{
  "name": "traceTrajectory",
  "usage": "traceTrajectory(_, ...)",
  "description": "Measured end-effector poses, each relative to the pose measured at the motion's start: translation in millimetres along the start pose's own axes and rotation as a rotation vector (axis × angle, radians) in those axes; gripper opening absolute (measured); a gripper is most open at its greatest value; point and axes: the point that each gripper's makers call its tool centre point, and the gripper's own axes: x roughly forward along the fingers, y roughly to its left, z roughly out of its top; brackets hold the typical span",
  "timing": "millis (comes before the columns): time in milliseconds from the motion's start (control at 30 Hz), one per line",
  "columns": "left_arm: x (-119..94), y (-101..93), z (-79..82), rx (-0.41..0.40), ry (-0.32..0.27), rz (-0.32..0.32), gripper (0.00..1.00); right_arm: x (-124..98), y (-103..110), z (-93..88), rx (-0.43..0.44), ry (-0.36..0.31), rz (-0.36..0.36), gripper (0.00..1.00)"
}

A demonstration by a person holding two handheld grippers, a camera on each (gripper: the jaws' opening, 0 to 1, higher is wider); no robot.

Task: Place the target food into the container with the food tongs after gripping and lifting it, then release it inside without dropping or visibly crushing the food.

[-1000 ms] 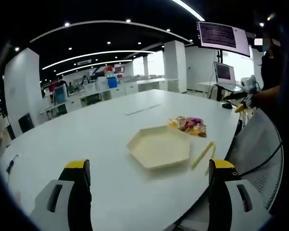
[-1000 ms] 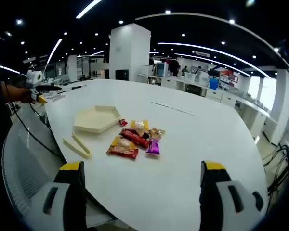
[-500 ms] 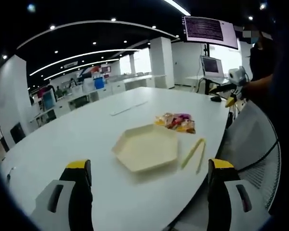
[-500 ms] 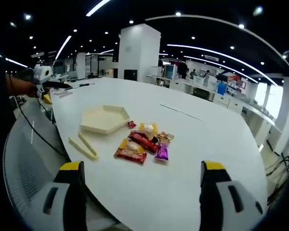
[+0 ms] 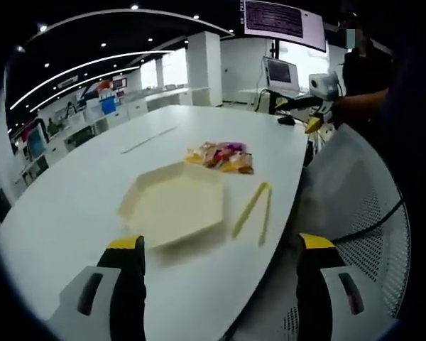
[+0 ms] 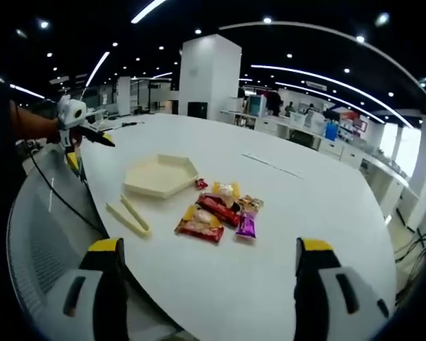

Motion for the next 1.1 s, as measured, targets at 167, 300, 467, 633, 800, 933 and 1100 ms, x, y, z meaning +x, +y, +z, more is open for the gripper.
traceTrajectory(167,10.0,-6.0,0.2,0.029,0.026,-0.043,0.81,0.3,3.5,1.0,0.0,-0.006,0.011,0.99)
traceTrajectory(300,21.9,-14.1,-4.4,0.04,0.059,-0.087,0.78,1.9,6.5,2.1,0.0,-0.012,0.022,0.99)
traceTrajectory(467,36.5,-27.3,-11.9,0.044,0.101,-0.152,0.69,3.8,11.5,3.8,-0.014,-0.018,0.034,0.97)
traceTrajectory(633,46.0,-33.9,-22.1,0.059,0.15,-0.183,0.65,3.3,13.4,6.1,-0.01,-0.025,0.038,0.98)
traceTrajectory(800,56.5,-38.5,-29.9,0.067,0.186,-0.207,0.6,3.5,16.8,6.8,0.004,-0.032,0.049,0.97)
traceTrajectory(933,66.7,-41.8,-39.0,0.095,0.237,-0.209,0.58,4.9,22.8,2.2,-0.019,-0.004,0.068,0.94)
traceTrajectory(1100,78.3,-41.4,-40.3,0.114,0.229,-0.198,0.55,4.4,25.7,0.4,-0.011,0.005,0.083,0.91)
